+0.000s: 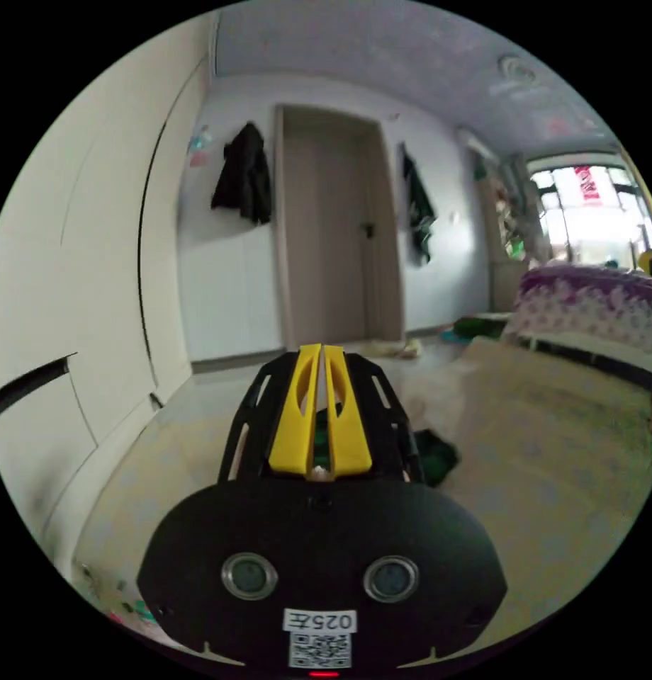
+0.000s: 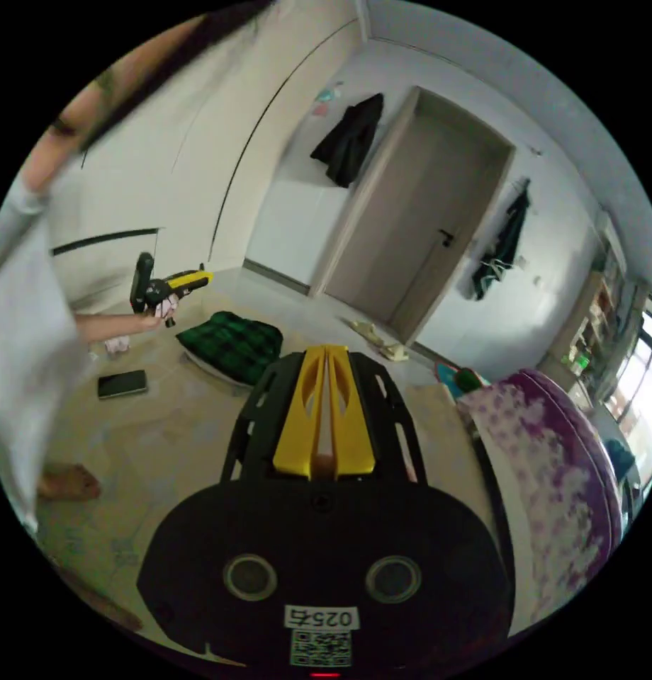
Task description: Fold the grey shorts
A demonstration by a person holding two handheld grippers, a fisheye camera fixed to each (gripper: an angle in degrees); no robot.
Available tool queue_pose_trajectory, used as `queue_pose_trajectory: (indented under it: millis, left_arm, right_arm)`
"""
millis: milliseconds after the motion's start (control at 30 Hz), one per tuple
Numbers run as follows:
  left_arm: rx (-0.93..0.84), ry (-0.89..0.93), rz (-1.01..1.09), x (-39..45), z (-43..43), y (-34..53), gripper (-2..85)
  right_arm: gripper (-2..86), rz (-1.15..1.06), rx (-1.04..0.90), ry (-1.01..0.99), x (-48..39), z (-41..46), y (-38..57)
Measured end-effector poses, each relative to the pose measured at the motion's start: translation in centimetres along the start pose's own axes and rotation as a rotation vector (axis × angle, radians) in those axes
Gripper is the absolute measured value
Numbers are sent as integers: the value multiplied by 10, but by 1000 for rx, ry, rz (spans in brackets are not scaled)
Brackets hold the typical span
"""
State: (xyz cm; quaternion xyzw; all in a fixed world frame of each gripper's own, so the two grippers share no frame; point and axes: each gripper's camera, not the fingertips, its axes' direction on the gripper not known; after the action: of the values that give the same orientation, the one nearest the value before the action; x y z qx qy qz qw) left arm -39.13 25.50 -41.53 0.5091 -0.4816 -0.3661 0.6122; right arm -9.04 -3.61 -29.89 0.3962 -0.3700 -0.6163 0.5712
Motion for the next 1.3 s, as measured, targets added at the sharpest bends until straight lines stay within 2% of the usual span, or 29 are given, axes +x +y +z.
queue_pose_trajectory:
  millis: [67, 100, 167, 200, 267, 300, 333, 367, 467, 533, 700, 767, 933, 1000, 1067, 1133, 1200, 1267, 1300]
  left_arm:
    - [172, 98, 0, 85, -68, 19, 5]
    - [204, 121, -3, 108, -84, 23, 11]
    - [289, 328, -34, 197, -137, 31, 35]
    - [295, 389, -33, 219, -147, 30, 41]
    - [255, 696, -38, 312, -179, 24, 54]
    - [243, 792, -26, 336, -185, 23, 56]
    - [213, 971, 15, 386, -196, 20, 60]
    - [152, 1143, 52, 436, -207, 15, 65]
    - [104, 1436, 264, 559, -251, 7, 99]
    - [73, 1566, 324, 628, -276, 8, 112]
    - [-265, 1903, 482, 838, -346, 27, 127]
    - [-387, 2088, 616, 945, -399, 56, 127]
    - [-491, 2149, 717, 1131, -500, 144, 126]
    - [-568, 2170, 709, 1184, -525, 178, 122]
    - [-685, 2180, 804, 1238, -555, 222, 104]
    - [-680, 2146, 906, 1260, -572, 249, 83]
    - [-669, 2086, 908, 1273, -572, 267, 57]
    - [-867, 2174, 775, 1287, -552, 280, 7]
    - [-905, 2196, 761, 1290, -547, 282, 4]
  right_arm:
    - [21, 125, 23, 260, 7, -142, 49]
    - [32, 155, 26, 334, 4, -173, 61]
    - [79, 271, 53, 667, -26, -288, 115]
    - [87, 296, 61, 757, -38, -312, 128]
    - [113, 341, 77, 1106, -82, -378, 183]
    - [117, 368, 69, 1169, -89, -389, 198]
    - [123, 472, 42, 1225, -94, -409, 229]
    - [130, 628, 22, 1222, -91, -428, 259]
    - [157, 899, 23, 1219, -82, -470, 331]
    - [162, 990, 25, 1276, -79, -492, 367]
    - [166, 1159, 14, 1379, -67, -554, 438]
    - [165, 1168, 33, 1370, -70, -582, 452]
    - [165, 1108, -124, 1443, -93, -602, 466]
    - [165, 1129, -174, 1417, -101, -607, 473]
    - [164, 1151, -236, 1387, -108, -610, 479]
    - [163, 1167, -263, 1382, -111, -613, 484]
    - [161, 1189, -274, 1371, -110, -616, 491]
    - [159, 1213, -265, 1334, -103, -620, 497]
    - [157, 1212, -260, 1325, -101, -621, 497]
